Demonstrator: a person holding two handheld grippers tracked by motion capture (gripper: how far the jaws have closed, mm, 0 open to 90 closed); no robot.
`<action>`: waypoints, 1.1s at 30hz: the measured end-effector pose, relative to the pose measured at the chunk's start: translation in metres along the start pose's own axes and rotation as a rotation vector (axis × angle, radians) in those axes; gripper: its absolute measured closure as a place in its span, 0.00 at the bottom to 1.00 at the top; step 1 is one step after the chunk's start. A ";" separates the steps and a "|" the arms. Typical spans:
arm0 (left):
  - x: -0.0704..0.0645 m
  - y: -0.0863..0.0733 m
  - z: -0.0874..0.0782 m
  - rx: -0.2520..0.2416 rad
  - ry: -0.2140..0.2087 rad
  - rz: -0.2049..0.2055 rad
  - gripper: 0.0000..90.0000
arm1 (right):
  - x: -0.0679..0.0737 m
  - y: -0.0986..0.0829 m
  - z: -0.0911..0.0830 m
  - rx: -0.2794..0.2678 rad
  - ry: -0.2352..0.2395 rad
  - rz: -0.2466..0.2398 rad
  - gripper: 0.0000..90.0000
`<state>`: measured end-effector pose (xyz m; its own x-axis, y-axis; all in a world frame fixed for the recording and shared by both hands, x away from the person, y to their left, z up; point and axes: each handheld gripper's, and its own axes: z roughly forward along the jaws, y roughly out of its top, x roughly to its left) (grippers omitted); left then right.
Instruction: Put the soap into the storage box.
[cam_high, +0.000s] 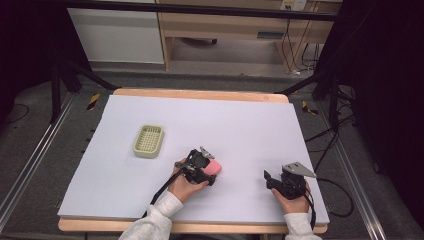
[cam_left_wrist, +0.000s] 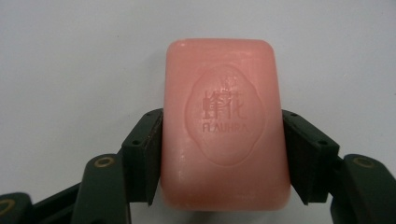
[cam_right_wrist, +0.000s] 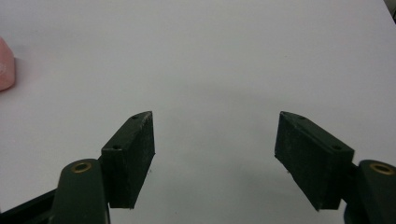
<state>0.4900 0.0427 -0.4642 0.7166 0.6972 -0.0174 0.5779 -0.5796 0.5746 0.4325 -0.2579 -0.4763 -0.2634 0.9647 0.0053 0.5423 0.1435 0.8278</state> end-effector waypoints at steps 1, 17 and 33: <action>0.000 0.001 0.000 0.000 0.000 0.005 0.40 | -0.001 0.000 0.000 -0.002 -0.002 -0.004 0.32; 0.002 0.012 0.007 0.031 -0.011 0.043 0.40 | 0.000 0.000 0.001 0.010 0.015 -0.003 0.36; 0.004 0.011 0.005 0.028 0.009 0.024 0.41 | -0.001 -0.001 0.002 0.009 0.016 -0.002 0.35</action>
<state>0.5012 0.0370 -0.4622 0.7271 0.6866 0.0036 0.5713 -0.6079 0.5514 0.4336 -0.2587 -0.4778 -0.2767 0.9609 0.0129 0.5490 0.1471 0.8227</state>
